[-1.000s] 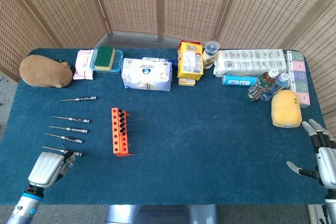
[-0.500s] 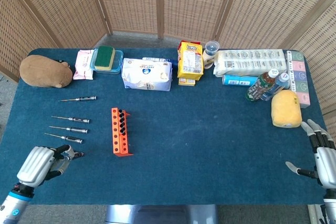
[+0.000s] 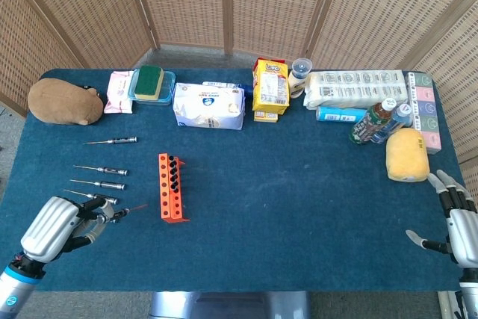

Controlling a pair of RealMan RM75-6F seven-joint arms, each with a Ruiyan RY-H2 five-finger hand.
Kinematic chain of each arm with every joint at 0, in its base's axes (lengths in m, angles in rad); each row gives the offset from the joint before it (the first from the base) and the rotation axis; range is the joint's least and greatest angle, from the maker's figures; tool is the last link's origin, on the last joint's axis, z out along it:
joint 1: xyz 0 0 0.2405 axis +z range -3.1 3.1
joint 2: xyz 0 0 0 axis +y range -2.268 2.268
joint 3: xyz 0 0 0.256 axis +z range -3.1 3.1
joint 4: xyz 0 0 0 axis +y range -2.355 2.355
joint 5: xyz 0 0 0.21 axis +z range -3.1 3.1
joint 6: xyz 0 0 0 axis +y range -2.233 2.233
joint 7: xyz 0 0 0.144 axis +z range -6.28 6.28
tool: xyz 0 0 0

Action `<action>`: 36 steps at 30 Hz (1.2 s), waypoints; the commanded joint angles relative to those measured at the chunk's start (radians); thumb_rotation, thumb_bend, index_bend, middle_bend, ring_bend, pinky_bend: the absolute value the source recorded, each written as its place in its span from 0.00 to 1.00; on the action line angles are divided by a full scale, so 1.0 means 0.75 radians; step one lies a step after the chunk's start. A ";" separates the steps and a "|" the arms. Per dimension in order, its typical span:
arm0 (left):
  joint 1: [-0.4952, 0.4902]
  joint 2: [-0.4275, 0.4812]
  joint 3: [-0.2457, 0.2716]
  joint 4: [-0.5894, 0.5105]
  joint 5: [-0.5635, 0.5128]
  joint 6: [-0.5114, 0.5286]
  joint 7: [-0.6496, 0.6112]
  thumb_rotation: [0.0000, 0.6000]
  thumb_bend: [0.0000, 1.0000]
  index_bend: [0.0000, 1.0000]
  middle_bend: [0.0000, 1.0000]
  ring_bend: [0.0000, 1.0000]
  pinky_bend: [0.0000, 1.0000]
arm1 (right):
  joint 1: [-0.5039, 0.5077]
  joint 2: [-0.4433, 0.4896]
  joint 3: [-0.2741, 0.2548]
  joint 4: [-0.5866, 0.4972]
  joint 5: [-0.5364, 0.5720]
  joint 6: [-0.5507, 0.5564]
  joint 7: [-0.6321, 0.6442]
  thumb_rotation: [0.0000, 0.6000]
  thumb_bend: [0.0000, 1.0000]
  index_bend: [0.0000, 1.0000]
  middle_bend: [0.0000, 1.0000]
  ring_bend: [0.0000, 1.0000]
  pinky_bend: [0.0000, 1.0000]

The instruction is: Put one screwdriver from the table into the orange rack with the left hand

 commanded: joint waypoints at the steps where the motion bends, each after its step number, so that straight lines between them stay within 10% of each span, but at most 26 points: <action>1: -0.054 0.122 -0.024 -0.130 -0.016 -0.068 -0.007 1.00 0.38 0.52 1.00 1.00 1.00 | 0.000 0.000 0.000 0.000 0.000 0.000 0.000 1.00 0.00 0.06 0.02 0.02 0.00; 14: -0.123 0.488 -0.017 -0.371 -0.053 -0.235 -0.191 1.00 0.38 0.52 1.00 1.00 1.00 | 0.003 -0.004 -0.002 -0.001 -0.002 -0.004 -0.012 1.00 0.00 0.06 0.02 0.02 0.00; 36: -0.230 0.397 -0.121 -0.323 -0.288 -0.410 -0.187 1.00 0.38 0.52 1.00 1.00 1.00 | 0.006 -0.004 -0.003 0.000 0.002 -0.011 -0.008 1.00 0.00 0.06 0.02 0.02 0.00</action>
